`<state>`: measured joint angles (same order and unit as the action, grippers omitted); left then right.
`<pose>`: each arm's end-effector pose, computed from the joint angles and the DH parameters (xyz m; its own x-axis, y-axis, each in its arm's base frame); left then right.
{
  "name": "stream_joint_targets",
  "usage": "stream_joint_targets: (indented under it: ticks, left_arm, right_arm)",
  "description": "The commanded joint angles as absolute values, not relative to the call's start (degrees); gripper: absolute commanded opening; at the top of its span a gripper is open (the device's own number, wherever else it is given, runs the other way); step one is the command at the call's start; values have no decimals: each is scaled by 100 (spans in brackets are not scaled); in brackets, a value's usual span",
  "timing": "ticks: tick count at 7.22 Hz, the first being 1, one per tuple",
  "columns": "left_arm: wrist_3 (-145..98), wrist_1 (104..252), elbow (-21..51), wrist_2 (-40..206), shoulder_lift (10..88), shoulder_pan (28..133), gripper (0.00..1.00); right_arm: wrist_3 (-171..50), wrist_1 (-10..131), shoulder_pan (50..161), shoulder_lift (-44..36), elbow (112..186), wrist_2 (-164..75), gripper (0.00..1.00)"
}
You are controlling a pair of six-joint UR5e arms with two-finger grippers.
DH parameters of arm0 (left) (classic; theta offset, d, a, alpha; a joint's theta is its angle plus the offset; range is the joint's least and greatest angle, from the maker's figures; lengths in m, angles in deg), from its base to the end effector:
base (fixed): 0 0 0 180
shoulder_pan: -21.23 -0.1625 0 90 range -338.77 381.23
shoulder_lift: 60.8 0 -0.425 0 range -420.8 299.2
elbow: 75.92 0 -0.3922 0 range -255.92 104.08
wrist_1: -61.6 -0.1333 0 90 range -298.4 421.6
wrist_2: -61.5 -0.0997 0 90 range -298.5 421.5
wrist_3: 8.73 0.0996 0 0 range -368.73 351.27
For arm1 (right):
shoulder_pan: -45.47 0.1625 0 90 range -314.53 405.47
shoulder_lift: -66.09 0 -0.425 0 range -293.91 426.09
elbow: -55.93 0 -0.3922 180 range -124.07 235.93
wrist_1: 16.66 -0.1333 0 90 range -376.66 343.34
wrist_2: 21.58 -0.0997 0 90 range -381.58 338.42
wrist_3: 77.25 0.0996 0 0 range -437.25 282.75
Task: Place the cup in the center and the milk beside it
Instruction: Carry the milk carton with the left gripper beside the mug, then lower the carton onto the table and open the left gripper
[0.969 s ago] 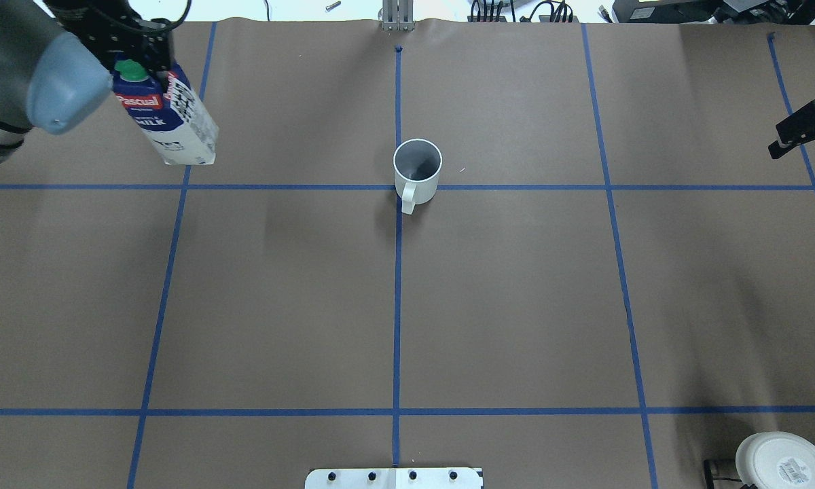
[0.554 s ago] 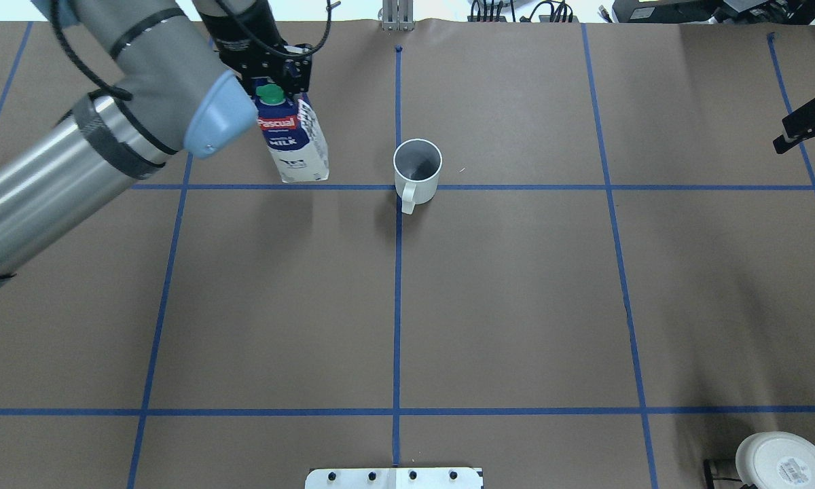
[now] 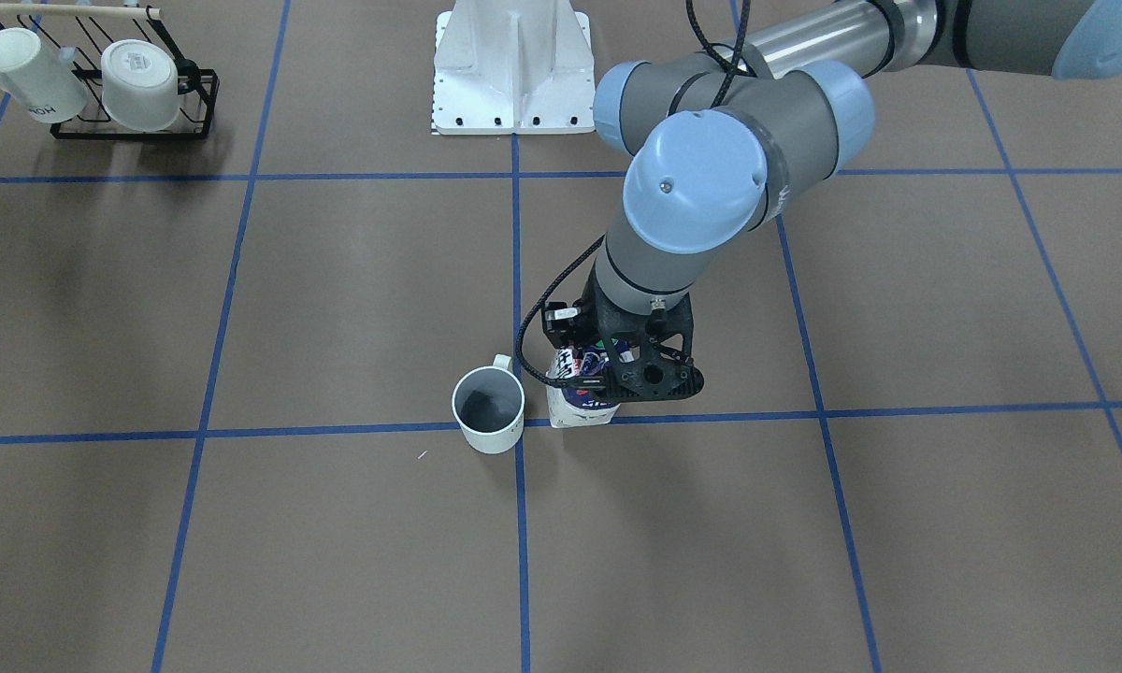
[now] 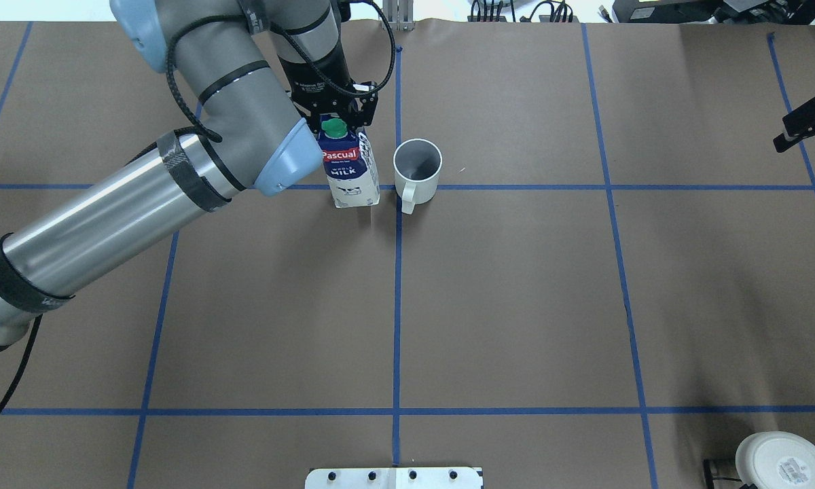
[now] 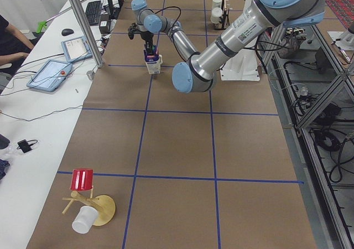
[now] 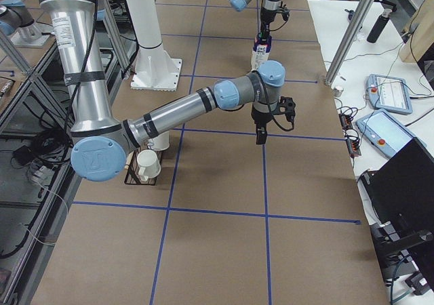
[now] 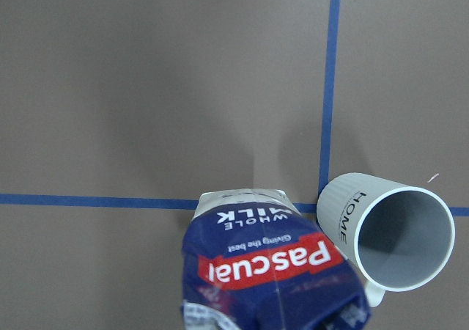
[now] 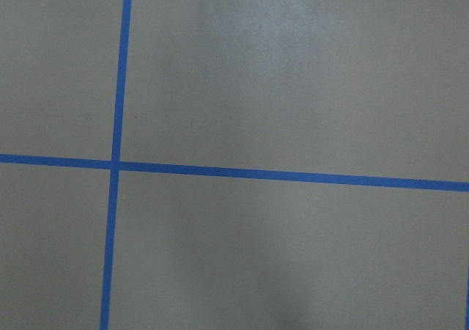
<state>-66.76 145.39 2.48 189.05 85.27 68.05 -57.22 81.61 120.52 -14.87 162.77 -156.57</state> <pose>0.4669 -0.6037 0.1252 0.6252 -0.0528 -0.7787 -0.0131 0.9969 -0.0781 -0.0775 -0.5341 0.4480 0.6743 -0.0502 0.7367 0.0159 0.9984 0.0534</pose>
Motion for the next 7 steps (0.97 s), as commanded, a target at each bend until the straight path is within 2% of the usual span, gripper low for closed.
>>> stream_joint_targets:
  ticks: [1,3,4,5,7]
  left_arm:
    - [-6902,14982,-14,18815,8579,6720,0]
    - [-7103,15011,-42,18806,8580,6685,0]
    - [-7113,15011,-25,18797,8588,6667,65]
    - [-7113,15011,19,18736,8597,6667,98]
    - [-7140,14915,552,18727,8510,6693,98]
  right_arm:
    - [-5721,8161,12053,-1485,16254,-15649,100]
    - [-5721,8161,12053,-1494,16281,-15658,100]
    - [-5729,8161,12053,-1494,16281,-15658,100]
    - [-5730,8161,12061,-1494,16281,-15658,100]
    - [-5747,8161,12253,-1651,16220,-15989,100]
